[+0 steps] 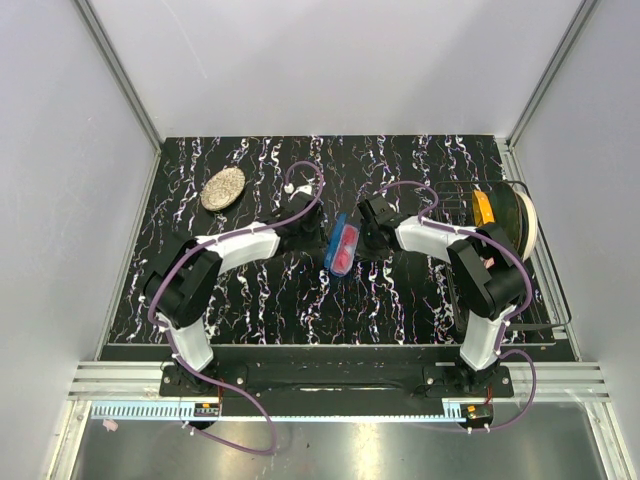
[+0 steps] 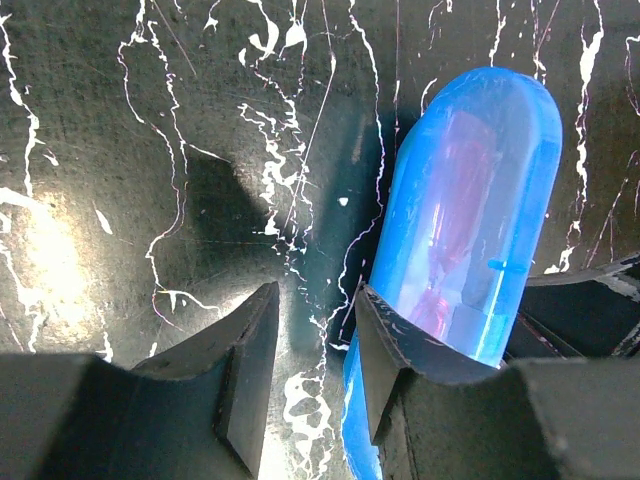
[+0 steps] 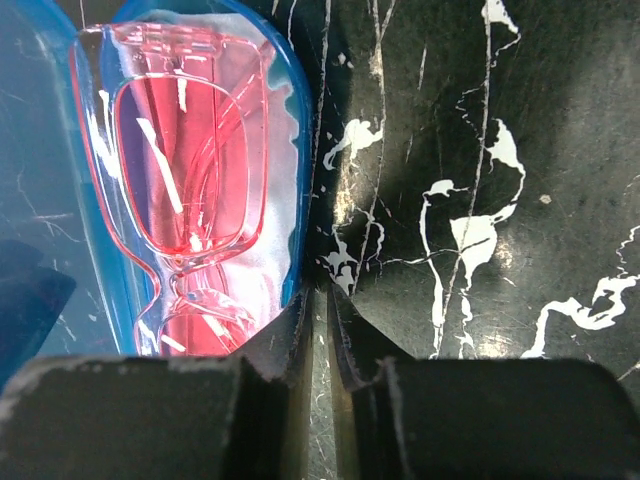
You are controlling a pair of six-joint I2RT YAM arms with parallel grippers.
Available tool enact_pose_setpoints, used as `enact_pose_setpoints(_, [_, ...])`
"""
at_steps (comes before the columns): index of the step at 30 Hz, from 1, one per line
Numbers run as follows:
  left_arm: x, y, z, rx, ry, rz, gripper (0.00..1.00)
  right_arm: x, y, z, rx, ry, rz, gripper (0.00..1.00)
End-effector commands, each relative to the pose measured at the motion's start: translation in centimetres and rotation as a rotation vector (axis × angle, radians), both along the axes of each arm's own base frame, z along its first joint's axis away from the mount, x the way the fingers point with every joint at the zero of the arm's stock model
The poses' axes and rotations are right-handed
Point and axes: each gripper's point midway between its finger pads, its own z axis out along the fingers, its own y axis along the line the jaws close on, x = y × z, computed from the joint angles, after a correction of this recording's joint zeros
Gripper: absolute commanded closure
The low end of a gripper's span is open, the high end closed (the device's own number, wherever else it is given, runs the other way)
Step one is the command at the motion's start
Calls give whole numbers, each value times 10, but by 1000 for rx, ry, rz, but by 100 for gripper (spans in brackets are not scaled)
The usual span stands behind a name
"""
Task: Organize the sunglasses
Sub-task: Adjust the sunglasses case at the center of the board.
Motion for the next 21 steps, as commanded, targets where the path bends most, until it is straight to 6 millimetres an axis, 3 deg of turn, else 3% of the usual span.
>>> enact_pose_setpoints(1, [14, -6, 17, -24, -67, 35, 59, 10, 10, 24, 20, -56, -5, 85])
enact_pose_setpoints(10, [20, 10, 31, 7, -131, 102, 58, 9, 2, 10, -22, -38, -13, 85])
enact_pose_setpoints(17, [19, 35, 34, 44, -153, 202, 58, 9, 0, 4, -40, -33, -15, 86])
enact_pose_setpoints(21, [19, 40, 48, 1, -182, 217, 58, 6, -1, -4, -48, -16, -15, 87])
